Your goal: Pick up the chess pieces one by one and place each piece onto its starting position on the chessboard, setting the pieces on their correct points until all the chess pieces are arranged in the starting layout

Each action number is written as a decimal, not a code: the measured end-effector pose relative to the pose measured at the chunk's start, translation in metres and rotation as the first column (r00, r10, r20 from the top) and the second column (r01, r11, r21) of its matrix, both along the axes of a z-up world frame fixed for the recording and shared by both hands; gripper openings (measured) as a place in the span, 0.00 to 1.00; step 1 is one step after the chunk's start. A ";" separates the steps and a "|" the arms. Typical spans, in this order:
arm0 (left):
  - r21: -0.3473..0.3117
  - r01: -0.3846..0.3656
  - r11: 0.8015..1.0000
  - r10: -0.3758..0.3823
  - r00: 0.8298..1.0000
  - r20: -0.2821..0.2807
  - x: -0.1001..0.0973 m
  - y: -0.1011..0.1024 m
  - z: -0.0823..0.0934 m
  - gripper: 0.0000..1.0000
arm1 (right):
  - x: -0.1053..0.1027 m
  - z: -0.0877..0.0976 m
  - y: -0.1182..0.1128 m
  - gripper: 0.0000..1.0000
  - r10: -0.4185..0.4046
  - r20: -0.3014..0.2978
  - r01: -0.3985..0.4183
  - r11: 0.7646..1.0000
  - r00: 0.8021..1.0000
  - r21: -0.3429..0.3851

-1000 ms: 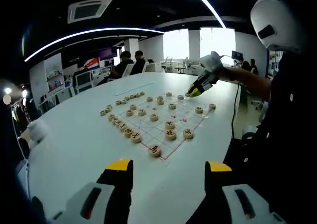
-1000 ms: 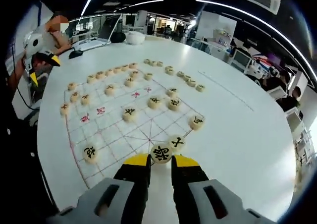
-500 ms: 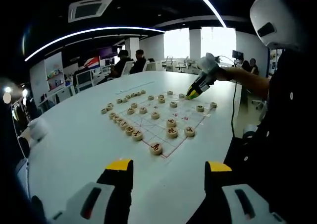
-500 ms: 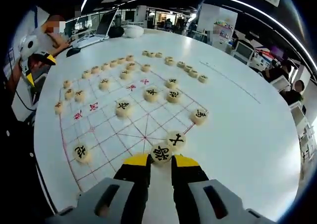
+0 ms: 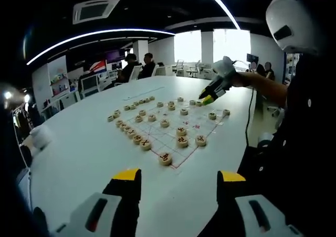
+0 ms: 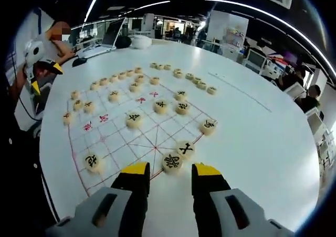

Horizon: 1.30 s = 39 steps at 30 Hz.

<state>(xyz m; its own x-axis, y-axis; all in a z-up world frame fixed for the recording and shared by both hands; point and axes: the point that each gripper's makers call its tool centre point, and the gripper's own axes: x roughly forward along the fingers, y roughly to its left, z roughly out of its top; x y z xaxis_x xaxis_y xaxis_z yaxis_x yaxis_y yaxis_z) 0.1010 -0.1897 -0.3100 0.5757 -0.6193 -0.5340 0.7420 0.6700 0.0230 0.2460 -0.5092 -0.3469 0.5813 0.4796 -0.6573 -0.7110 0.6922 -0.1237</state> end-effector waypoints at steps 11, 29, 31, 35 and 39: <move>-0.013 -0.023 1.000 0.023 1.000 0.009 0.016 -0.004 0.003 0.60 | -0.026 0.055 -0.025 0.35 -0.093 0.208 0.045 0.973 0.974 0.226; -0.035 -0.008 0.999 0.008 1.000 0.020 0.028 -0.021 0.011 0.62 | -0.068 0.062 -0.032 0.38 -0.141 0.227 0.066 0.948 0.964 0.310; -0.037 -0.012 0.999 0.013 1.000 0.021 0.028 -0.020 0.011 0.62 | -0.065 0.065 -0.031 0.38 -0.136 0.229 0.061 0.949 0.964 0.310; -0.047 -0.027 0.999 0.028 0.999 0.021 0.029 -0.018 0.013 0.62 | -0.054 0.075 -0.028 0.38 -0.111 0.227 0.036 0.949 0.967 0.313; -0.050 -0.058 0.997 0.059 0.998 0.012 0.030 -0.012 0.011 0.62 | -0.041 0.084 -0.023 0.38 -0.064 0.214 -0.007 0.950 0.975 0.312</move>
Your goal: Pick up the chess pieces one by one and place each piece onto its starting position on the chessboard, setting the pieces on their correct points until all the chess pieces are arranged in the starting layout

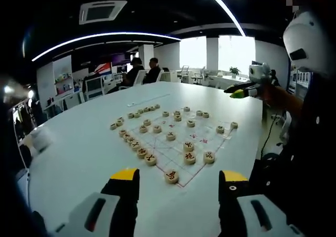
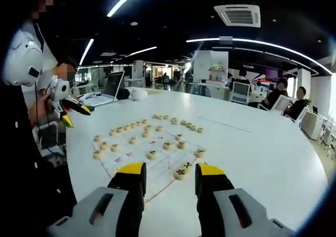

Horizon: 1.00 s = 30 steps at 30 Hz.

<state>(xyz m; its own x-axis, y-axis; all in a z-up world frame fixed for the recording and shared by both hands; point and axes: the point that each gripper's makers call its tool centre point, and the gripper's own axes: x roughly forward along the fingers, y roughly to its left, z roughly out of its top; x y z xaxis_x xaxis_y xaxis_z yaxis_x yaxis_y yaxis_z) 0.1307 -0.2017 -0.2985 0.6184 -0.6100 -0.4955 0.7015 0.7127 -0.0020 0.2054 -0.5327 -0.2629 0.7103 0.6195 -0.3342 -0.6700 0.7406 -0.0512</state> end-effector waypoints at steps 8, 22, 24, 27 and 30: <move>-0.023 -0.042 0.999 0.042 0.999 0.004 -0.001 0.012 0.003 0.62 | 0.033 0.013 0.012 0.38 0.082 -0.002 -0.081 0.993 0.997 -0.080; -0.041 -0.080 0.996 0.081 0.997 0.009 -0.007 0.029 0.006 0.62 | 0.101 0.023 0.060 0.38 0.245 -0.042 -0.246 0.927 0.969 -0.281; -0.042 -0.083 0.996 0.083 0.996 0.011 -0.007 0.031 0.007 0.62 | 0.108 0.029 0.071 0.38 0.281 -0.051 -0.282 0.905 0.958 -0.319; -0.041 -0.085 0.996 0.086 0.996 0.012 -0.007 0.033 0.006 0.62 | 0.122 0.032 0.086 0.38 0.322 -0.068 -0.323 0.867 0.944 -0.379; -0.042 -0.084 0.996 0.084 0.996 0.011 -0.007 0.032 0.006 0.62 | 0.134 0.032 0.102 0.38 0.350 -0.098 -0.358 0.839 0.932 -0.409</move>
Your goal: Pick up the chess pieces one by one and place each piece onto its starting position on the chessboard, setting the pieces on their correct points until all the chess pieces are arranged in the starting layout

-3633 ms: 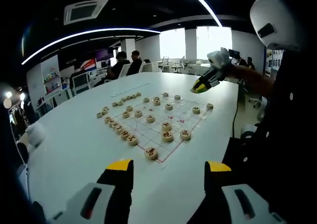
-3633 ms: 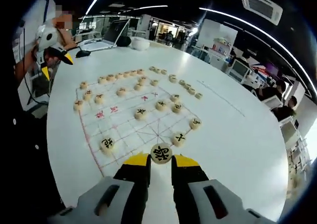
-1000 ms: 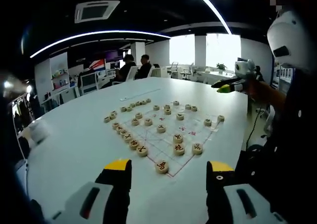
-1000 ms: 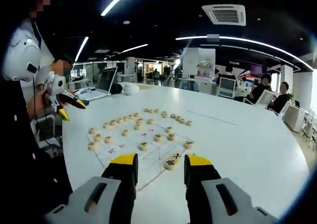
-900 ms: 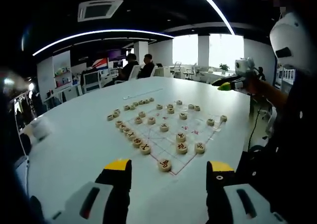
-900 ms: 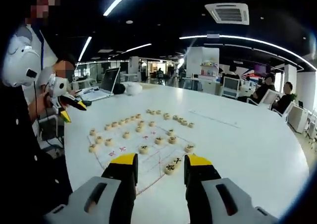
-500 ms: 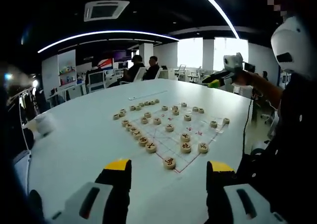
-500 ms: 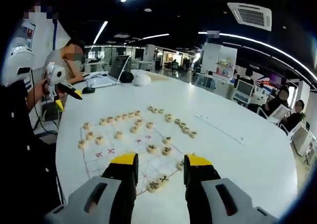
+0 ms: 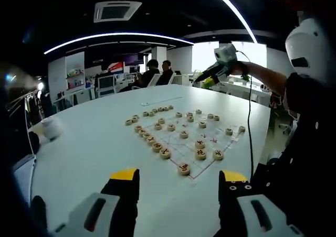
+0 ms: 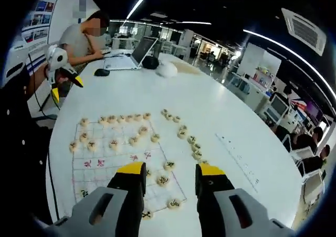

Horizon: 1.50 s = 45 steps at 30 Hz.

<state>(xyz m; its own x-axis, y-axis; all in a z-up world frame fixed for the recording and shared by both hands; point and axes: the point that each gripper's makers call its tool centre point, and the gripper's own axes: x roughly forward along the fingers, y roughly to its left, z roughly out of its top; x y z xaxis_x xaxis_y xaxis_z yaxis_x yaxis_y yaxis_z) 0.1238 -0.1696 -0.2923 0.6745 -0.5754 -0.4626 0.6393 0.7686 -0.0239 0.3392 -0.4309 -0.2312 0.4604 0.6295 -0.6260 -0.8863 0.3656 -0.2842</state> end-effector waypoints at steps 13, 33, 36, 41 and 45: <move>-0.015 -0.024 1.000 0.024 1.000 0.003 -0.006 0.012 0.003 0.62 | 0.066 -0.044 0.061 0.37 0.065 -0.106 -0.083 0.981 0.992 -0.177; -0.038 -0.116 0.992 0.116 0.993 -0.018 -0.022 0.038 -0.001 0.62 | 0.134 -0.124 0.093 0.32 0.023 -0.248 -0.109 0.933 0.969 -0.342; -0.034 -0.119 0.992 0.118 0.993 -0.022 -0.023 0.039 -0.002 0.61 | 0.134 -0.128 0.092 0.31 0.009 -0.259 -0.101 0.933 0.966 -0.346; -0.029 -0.123 0.992 0.122 0.992 -0.026 -0.021 0.042 -0.002 0.61 | 0.140 -0.131 0.090 0.25 -0.009 -0.281 -0.090 0.936 0.960 -0.340; -0.028 -0.121 0.992 0.121 0.992 -0.023 -0.020 0.041 -0.001 0.61 | 0.137 -0.135 0.089 0.19 -0.013 -0.278 -0.088 0.933 0.961 -0.348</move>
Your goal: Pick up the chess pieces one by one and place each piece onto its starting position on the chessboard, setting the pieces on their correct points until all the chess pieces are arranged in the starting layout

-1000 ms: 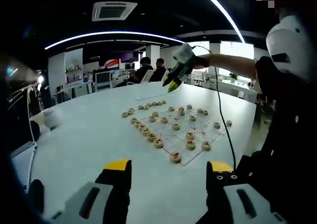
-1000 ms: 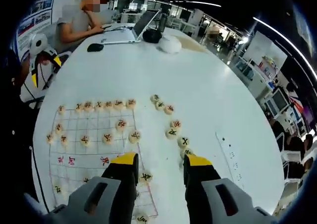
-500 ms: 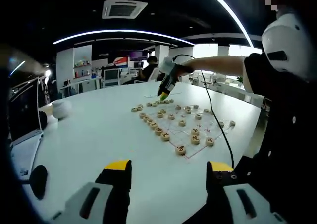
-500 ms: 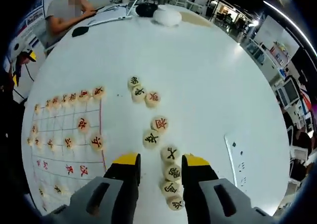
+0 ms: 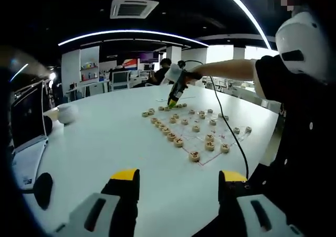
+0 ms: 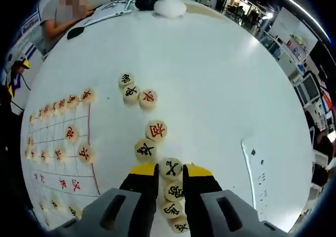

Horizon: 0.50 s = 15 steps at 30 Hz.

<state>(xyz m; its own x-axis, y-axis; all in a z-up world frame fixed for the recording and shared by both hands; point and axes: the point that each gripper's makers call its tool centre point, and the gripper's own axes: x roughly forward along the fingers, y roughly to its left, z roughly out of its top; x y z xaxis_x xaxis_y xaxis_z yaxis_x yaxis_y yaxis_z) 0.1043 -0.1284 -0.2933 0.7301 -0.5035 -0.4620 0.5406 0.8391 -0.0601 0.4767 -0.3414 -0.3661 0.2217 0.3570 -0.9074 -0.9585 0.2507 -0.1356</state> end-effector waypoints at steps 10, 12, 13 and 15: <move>-0.001 0.013 1.000 -0.013 1.000 0.002 0.003 -0.006 0.001 0.61 | -0.010 0.025 -0.004 0.19 0.018 0.038 -0.020 0.998 0.999 0.067; -0.002 0.019 1.000 -0.019 1.000 0.004 0.005 -0.008 0.001 0.61 | -0.021 0.036 -0.008 0.19 0.029 0.060 -0.035 0.995 0.998 0.090; -0.002 0.021 1.000 -0.021 1.000 0.005 0.005 -0.008 0.002 0.61 | -0.025 0.040 -0.009 0.19 0.034 0.066 -0.040 0.994 0.997 0.099; -0.003 0.028 1.000 -0.028 1.000 0.008 0.007 -0.010 0.002 0.61 | -0.036 0.050 -0.015 0.19 0.033 0.080 -0.043 0.992 0.996 0.122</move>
<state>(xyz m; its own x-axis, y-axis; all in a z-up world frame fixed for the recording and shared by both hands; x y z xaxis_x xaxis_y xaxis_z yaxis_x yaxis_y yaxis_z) 0.1115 -0.1388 -0.2909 0.7197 -0.5248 -0.4545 0.5641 0.8237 -0.0578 0.4409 -0.3566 -0.3165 0.2739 0.4746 -0.8365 -0.9554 0.2338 -0.1802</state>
